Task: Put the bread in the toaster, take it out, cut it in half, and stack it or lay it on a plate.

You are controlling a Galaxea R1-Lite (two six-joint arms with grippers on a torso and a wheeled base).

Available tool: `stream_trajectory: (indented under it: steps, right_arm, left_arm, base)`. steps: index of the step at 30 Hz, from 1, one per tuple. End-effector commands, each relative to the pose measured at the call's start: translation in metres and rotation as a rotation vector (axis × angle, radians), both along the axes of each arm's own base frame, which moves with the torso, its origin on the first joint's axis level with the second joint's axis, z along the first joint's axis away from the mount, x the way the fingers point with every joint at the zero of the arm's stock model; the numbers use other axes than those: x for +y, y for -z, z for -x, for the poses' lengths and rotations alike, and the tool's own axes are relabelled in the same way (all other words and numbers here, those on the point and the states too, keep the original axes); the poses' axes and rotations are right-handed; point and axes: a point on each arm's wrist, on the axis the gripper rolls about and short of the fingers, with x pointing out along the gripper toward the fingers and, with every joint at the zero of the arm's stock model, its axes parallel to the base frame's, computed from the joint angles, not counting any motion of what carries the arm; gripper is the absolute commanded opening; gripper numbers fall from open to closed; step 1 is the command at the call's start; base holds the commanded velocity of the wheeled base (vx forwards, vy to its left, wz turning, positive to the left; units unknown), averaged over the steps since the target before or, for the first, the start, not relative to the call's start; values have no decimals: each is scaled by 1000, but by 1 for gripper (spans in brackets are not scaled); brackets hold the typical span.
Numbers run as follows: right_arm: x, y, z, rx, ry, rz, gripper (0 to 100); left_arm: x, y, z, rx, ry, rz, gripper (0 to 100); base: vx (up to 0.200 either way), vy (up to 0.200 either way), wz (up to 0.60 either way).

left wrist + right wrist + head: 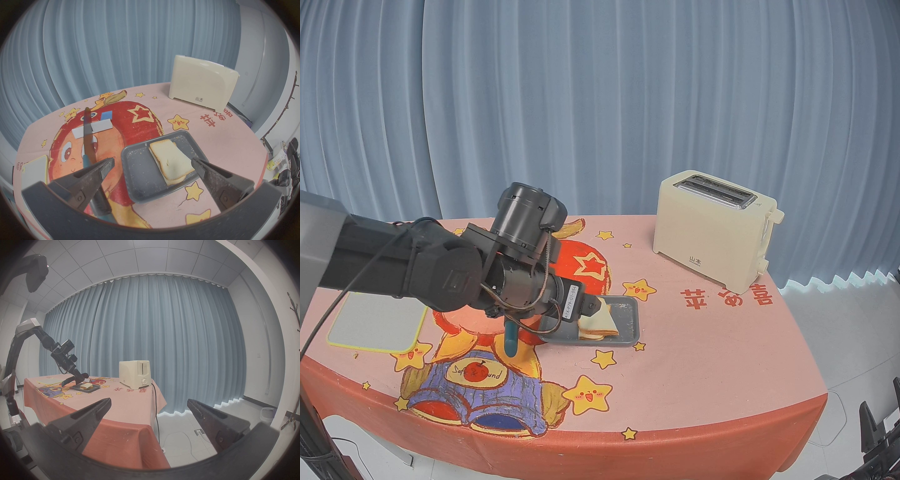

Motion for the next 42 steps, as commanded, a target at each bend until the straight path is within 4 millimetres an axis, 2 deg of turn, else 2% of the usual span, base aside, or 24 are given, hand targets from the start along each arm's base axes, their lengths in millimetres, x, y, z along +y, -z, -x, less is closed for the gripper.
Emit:
stream_trajectory:
  steps: [1, 7, 15, 18, 21, 33, 34, 42]
  right_arm:
    - [0, 4, 0, -1, -1, -1, 100]
    - [0, 4, 0, -1, -1, -1, 100]
    - [0, 4, 0, -1, -1, -1, 100]
    - [0, 4, 0, -1, -1, 0, 100]
    - [0, 4, 0, -1, -1, -1, 100]
    - [0, 4, 0, -1, -1, -1, 100]
    - [0, 4, 0, -1, -1, -1, 100]
    - [0, 4, 0, -1, -1, -1, 100]
  left_arm:
    - [12, -21, 14, -44, -12, 23, 100]
    - [23, -35, 29, -78, -26, 28, 100]
    - [40, -40, 51, -104, -66, 4, 100]
    - [50, -50, 60, -131, -85, 12, 100]
    - [64, -54, 60, -150, -133, 13, 100]
    - [101, -68, 55, -204, -238, 9, 100]
    - [109, -72, 55, -222, -262, 19, 100]
    - [136, -80, 50, -328, -289, 109, 100]
  base:
    - [0, 0, 0]
    - [0, 0, 0]
    - [0, 0, 0]
    - [0, 0, 0]
    - [0, 0, 0]
    - [0, 0, 0]
    - [0, 0, 0]
    - [0, 0, 0]
